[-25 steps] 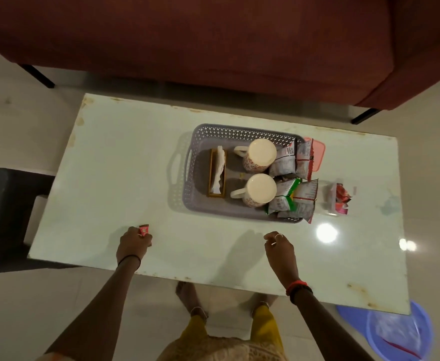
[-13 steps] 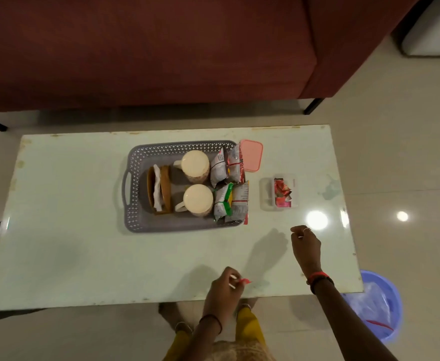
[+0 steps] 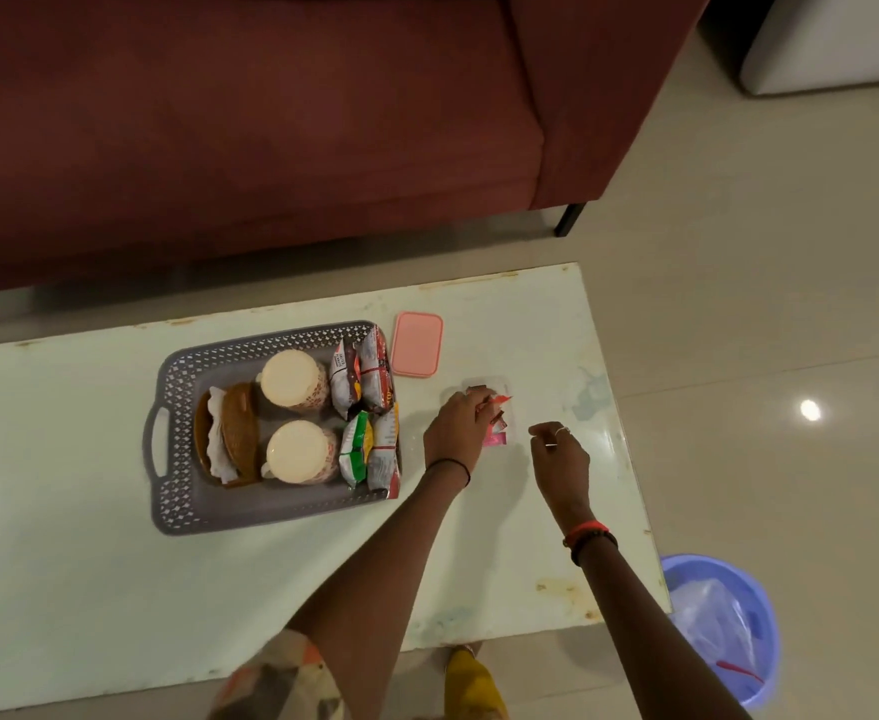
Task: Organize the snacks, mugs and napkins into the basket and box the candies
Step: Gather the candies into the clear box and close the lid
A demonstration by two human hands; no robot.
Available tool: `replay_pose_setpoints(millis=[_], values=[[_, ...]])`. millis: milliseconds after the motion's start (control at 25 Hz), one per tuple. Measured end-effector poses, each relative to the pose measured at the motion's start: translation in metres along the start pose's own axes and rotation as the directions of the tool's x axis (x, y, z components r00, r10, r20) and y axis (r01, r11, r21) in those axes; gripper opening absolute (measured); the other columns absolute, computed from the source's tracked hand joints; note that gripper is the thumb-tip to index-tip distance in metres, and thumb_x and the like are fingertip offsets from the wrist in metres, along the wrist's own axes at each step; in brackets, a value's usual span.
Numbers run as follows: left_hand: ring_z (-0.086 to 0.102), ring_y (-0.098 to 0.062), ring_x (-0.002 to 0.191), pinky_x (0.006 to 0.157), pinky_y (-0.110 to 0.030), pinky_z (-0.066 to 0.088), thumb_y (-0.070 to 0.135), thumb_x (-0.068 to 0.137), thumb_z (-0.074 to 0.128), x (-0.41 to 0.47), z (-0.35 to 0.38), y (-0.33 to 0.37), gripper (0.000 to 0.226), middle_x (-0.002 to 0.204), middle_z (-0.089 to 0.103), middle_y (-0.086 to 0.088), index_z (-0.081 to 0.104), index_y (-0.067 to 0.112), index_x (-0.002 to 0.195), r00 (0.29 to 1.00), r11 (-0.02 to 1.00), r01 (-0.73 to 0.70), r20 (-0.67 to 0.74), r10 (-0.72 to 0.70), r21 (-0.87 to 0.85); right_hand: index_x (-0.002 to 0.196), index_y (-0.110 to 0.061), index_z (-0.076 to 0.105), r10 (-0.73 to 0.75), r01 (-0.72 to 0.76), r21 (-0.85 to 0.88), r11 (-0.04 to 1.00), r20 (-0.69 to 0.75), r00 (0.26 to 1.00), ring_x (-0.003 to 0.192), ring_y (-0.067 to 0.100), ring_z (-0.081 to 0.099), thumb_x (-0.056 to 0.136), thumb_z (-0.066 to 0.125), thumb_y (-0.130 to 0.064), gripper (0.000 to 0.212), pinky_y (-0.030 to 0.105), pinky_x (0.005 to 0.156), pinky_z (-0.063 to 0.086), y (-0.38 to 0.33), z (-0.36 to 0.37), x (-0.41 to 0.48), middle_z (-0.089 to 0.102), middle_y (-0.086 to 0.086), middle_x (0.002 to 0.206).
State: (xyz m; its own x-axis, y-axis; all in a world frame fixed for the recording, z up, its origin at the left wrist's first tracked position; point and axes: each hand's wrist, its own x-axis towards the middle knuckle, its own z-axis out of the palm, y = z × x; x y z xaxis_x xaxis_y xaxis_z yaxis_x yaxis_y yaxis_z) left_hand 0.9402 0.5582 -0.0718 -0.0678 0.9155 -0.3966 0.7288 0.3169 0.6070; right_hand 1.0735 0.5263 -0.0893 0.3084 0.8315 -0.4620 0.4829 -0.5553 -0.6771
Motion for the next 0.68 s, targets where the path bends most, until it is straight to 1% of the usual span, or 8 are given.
replay_pose_setpoints(millis=[160, 240, 320, 440, 480, 560, 600, 680], values=[[0.055, -0.028, 0.113, 0.09, -0.04, 0.048, 0.037, 0.095, 0.041, 0.019, 0.017, -0.01, 0.038, 0.122, 0.059, -0.01, 0.047, 0.031, 0.132, 0.997, 0.998, 0.04, 0.071, -0.043, 0.049, 0.103, -0.009, 0.065, -0.025, 0.025, 0.008, 1.0, -0.001, 1.0, 0.077, 0.013, 0.056, 0.09, 0.046, -0.005, 0.022, 0.002, 0.057, 0.038, -0.004, -0.004, 0.023, 0.065, 0.001, 0.096], [0.055, -0.025, 0.117, 0.094, -0.039, 0.048, 0.036, 0.094, 0.044, 0.018, 0.022, -0.012, 0.043, 0.129, 0.057, -0.006, 0.038, 0.035, 0.137, 0.994, 0.999, 0.011, 0.108, -0.006, -0.038, 0.102, -0.008, 0.065, -0.025, 0.025, 0.005, 1.0, -0.005, 1.0, 0.074, 0.013, 0.055, 0.09, 0.047, -0.004, 0.022, -0.002, 0.055, 0.04, -0.002, -0.008, 0.031, 0.062, -0.002, 0.092], [0.056, -0.021, 0.117, 0.095, -0.04, 0.049, 0.035, 0.093, 0.047, 0.012, 0.025, -0.014, 0.047, 0.134, 0.056, -0.003, 0.034, 0.035, 0.139, 0.998, 0.98, 0.02, 0.069, -0.007, -0.196, 0.103, -0.008, 0.065, -0.013, 0.013, -0.001, 1.0, -0.004, 1.0, 0.071, 0.012, 0.055, 0.091, 0.047, -0.004, 0.022, -0.002, 0.054, 0.04, 0.001, -0.011, 0.035, 0.062, -0.001, 0.09], [0.062, -0.023, 0.1, 0.083, -0.033, 0.052, 0.025, 0.094, 0.047, -0.002, 0.031, -0.02, 0.042, 0.12, 0.063, -0.01, 0.039, 0.025, 0.135, 0.985, 0.94, 0.121, -0.077, -0.153, -0.318, 0.103, -0.009, 0.064, 0.005, -0.005, 0.001, 1.0, -0.021, 1.0, 0.061, 0.008, 0.052, 0.091, 0.047, -0.004, 0.021, 0.0, 0.05, 0.039, -0.002, -0.011, 0.039, 0.065, 0.003, 0.086], [0.061, -0.021, 0.094, 0.08, -0.03, 0.049, 0.022, 0.094, 0.047, -0.006, 0.034, -0.022, 0.04, 0.116, 0.062, -0.012, 0.04, 0.02, 0.134, 0.974, 0.932, 0.161, -0.098, -0.203, -0.324, 0.103, -0.008, 0.064, -0.019, 0.019, 0.006, 1.0, -0.039, 0.999, 0.057, 0.007, 0.049, 0.091, 0.047, -0.004, 0.021, -0.001, 0.05, 0.039, -0.007, -0.01, 0.041, 0.064, 0.003, 0.08], [0.056, -0.017, 0.089, 0.079, -0.029, 0.047, 0.023, 0.094, 0.048, -0.014, 0.04, -0.026, 0.04, 0.119, 0.056, -0.011, 0.039, 0.016, 0.133, 0.957, 0.919, 0.234, -0.089, -0.275, -0.316, 0.102, -0.006, 0.063, -0.112, 0.113, 0.007, 0.994, -0.074, 0.991, 0.053, 0.004, 0.046, 0.091, 0.047, -0.003, 0.019, 0.0, 0.05, 0.038, -0.022, -0.004, 0.048, 0.06, -0.001, 0.074], [0.055, -0.017, 0.092, 0.081, -0.031, 0.048, 0.026, 0.094, 0.048, -0.017, 0.043, -0.027, 0.041, 0.123, 0.051, -0.011, 0.038, 0.015, 0.133, 0.949, 0.91, 0.27, -0.071, -0.307, -0.314, 0.101, -0.006, 0.063, -0.158, 0.158, -0.005, 0.987, -0.074, 0.985, 0.055, 0.005, 0.049, 0.092, 0.047, -0.004, 0.018, 0.001, 0.052, 0.038, -0.032, 0.0, 0.053, 0.062, 0.0, 0.079], [0.056, -0.021, 0.099, 0.085, -0.034, 0.047, 0.032, 0.094, 0.047, -0.018, 0.049, -0.029, 0.042, 0.126, 0.045, -0.011, 0.039, 0.015, 0.132, 0.93, 0.879, 0.336, -0.029, -0.366, -0.339, 0.1, -0.007, 0.063, -0.243, 0.242, -0.049, 0.969, -0.029, 0.97, 0.071, 0.012, 0.058, 0.093, 0.046, -0.005, 0.018, 0.007, 0.063, 0.043, -0.056, 0.012, 0.064, 0.067, 0.004, 0.099]])
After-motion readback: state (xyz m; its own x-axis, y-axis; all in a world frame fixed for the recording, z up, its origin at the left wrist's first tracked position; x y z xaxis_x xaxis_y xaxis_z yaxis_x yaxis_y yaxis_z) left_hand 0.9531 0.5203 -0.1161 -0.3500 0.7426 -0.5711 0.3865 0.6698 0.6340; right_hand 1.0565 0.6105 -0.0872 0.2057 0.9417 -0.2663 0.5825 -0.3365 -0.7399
